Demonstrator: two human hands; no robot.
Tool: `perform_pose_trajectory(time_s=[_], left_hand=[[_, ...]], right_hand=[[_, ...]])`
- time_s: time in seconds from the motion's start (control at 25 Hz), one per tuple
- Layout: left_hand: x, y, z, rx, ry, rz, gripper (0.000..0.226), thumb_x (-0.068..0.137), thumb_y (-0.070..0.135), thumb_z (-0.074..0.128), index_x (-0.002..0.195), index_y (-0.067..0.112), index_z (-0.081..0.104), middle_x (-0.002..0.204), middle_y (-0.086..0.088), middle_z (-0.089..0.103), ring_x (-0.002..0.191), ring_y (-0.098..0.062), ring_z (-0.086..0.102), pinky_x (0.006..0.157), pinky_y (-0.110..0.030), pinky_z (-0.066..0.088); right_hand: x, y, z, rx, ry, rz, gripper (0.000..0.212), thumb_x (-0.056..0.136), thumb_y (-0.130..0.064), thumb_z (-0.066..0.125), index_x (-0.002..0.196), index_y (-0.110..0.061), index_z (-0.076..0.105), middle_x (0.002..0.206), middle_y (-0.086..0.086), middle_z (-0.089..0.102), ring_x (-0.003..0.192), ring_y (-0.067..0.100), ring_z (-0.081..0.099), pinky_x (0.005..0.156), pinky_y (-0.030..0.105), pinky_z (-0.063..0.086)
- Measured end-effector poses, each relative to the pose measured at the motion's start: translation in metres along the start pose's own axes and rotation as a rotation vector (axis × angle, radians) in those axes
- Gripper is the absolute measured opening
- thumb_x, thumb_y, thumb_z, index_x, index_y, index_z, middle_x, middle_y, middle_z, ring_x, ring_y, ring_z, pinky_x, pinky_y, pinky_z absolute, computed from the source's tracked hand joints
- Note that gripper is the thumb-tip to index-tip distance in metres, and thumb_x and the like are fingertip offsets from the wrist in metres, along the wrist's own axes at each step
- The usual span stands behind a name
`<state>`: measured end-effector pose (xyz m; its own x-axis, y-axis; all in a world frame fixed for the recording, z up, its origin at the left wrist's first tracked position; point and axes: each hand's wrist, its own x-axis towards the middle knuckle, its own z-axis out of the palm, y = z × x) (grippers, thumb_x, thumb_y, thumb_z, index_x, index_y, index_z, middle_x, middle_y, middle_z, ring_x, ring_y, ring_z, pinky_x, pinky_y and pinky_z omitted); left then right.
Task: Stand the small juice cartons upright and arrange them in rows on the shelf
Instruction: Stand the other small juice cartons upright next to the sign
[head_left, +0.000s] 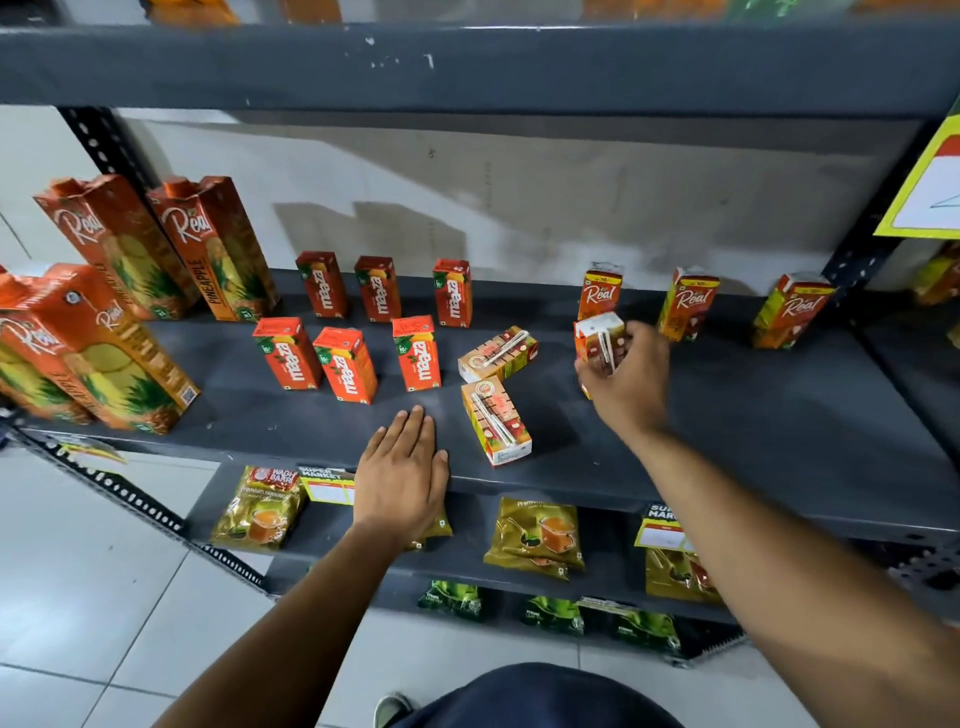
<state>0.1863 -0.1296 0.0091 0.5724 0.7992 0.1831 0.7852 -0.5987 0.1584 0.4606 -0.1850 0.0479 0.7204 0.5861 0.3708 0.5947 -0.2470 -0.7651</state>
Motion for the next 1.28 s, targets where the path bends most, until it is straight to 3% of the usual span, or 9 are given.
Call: perform_pose_trajectory(time_s=[0.16, 0.28, 0.4, 0.56, 0.68, 0.8, 0.96, 1.12, 1.28], left_hand=[[0.001, -0.001, 0.002, 0.012, -0.001, -0.002, 0.064, 0.094, 0.041, 0.017, 0.140, 0.004, 0.044, 0.149, -0.013, 0.042, 0.139, -0.028, 0.034, 0.114, -0.044, 0.026], [0.001, -0.001, 0.003, 0.015, 0.002, -0.004, 0.064, 0.094, 0.041, 0.017, 0.139, 0.005, 0.044, 0.149, -0.013, 0.042, 0.139, -0.028, 0.034, 0.114, -0.043, 0.026], [0.002, -0.001, 0.003, 0.015, -0.001, -0.007, 0.063, 0.094, 0.040, 0.018, 0.139, 0.004, 0.045, 0.148, -0.013, 0.043, 0.139, -0.028, 0.035, 0.114, -0.044, 0.026], [0.002, -0.001, 0.004, 0.018, 0.001, -0.005, 0.063, 0.094, 0.040, 0.018, 0.139, 0.004, 0.044, 0.148, -0.013, 0.043, 0.139, -0.028, 0.035, 0.114, -0.044, 0.026], [0.002, -0.001, 0.003, 0.019, -0.001, -0.006, 0.064, 0.094, 0.041, 0.017, 0.140, 0.005, 0.043, 0.149, -0.013, 0.041, 0.140, -0.028, 0.034, 0.114, -0.044, 0.026], [0.001, -0.001, 0.003, 0.020, -0.004, -0.003, 0.064, 0.094, 0.041, 0.016, 0.141, 0.005, 0.042, 0.150, -0.013, 0.040, 0.140, -0.028, 0.033, 0.115, -0.044, 0.025], [0.001, -0.001, 0.003, 0.016, -0.006, 0.000, 0.065, 0.095, 0.042, 0.016, 0.141, 0.005, 0.041, 0.150, -0.013, 0.039, 0.141, -0.028, 0.032, 0.115, -0.043, 0.024], [0.000, -0.002, 0.004, 0.012, -0.005, 0.003, 0.065, 0.095, 0.041, 0.016, 0.141, 0.004, 0.042, 0.150, -0.014, 0.039, 0.141, -0.029, 0.032, 0.115, -0.044, 0.024], [0.001, -0.002, 0.005, 0.015, -0.009, 0.005, 0.065, 0.095, 0.041, 0.016, 0.141, 0.004, 0.041, 0.151, -0.013, 0.038, 0.141, -0.028, 0.030, 0.116, -0.044, 0.024]], right_hand=[[-0.013, 0.001, 0.014, 0.107, 0.147, 0.114, 0.070, 0.067, -0.024, 0.082, 0.121, -0.006, 0.043, 0.122, 0.017, 0.048, 0.111, 0.029, 0.050, 0.085, 0.038, 0.049], [-0.010, -0.003, 0.003, 0.107, 0.044, 0.129, 0.089, 0.067, -0.027, 0.082, 0.138, -0.012, 0.030, 0.139, 0.017, 0.036, 0.124, 0.031, 0.042, 0.096, 0.045, 0.044], [0.013, -0.003, -0.029, -0.035, -0.228, -0.219, 0.084, 0.068, -0.017, 0.074, 0.141, -0.024, 0.034, 0.148, 0.011, 0.028, 0.135, 0.031, 0.027, 0.106, 0.047, 0.032], [0.060, -0.014, -0.061, -0.573, -0.842, -0.505, 0.085, 0.074, 0.013, 0.059, 0.138, -0.040, 0.042, 0.160, -0.014, 0.008, 0.146, 0.021, 0.010, 0.113, 0.041, 0.021], [0.080, -0.028, -0.060, -0.895, -0.890, -0.724, 0.084, 0.075, 0.015, 0.059, 0.141, -0.035, 0.043, 0.162, -0.006, 0.011, 0.146, 0.025, 0.016, 0.112, 0.039, 0.023], [0.095, -0.036, -0.057, -0.908, -0.947, -0.680, 0.068, 0.084, -0.004, 0.064, 0.143, -0.027, 0.040, 0.153, 0.004, 0.035, 0.136, 0.027, 0.036, 0.109, 0.039, 0.034], [0.095, -0.040, -0.055, -0.874, -0.856, -0.522, 0.060, 0.082, -0.055, 0.063, 0.128, -0.018, 0.051, 0.122, 0.013, 0.060, 0.101, 0.028, 0.058, 0.086, 0.040, 0.049], [0.087, -0.044, -0.055, -0.911, -0.802, -0.452, 0.063, 0.073, -0.081, 0.047, 0.087, -0.020, 0.055, 0.084, 0.004, 0.062, 0.072, 0.019, 0.058, 0.067, 0.035, 0.051], [0.085, -0.050, -0.055, -0.918, -0.784, -0.398, 0.068, 0.067, -0.087, 0.042, 0.080, -0.022, 0.058, 0.079, 0.003, 0.063, 0.069, 0.018, 0.060, 0.066, 0.033, 0.051]])
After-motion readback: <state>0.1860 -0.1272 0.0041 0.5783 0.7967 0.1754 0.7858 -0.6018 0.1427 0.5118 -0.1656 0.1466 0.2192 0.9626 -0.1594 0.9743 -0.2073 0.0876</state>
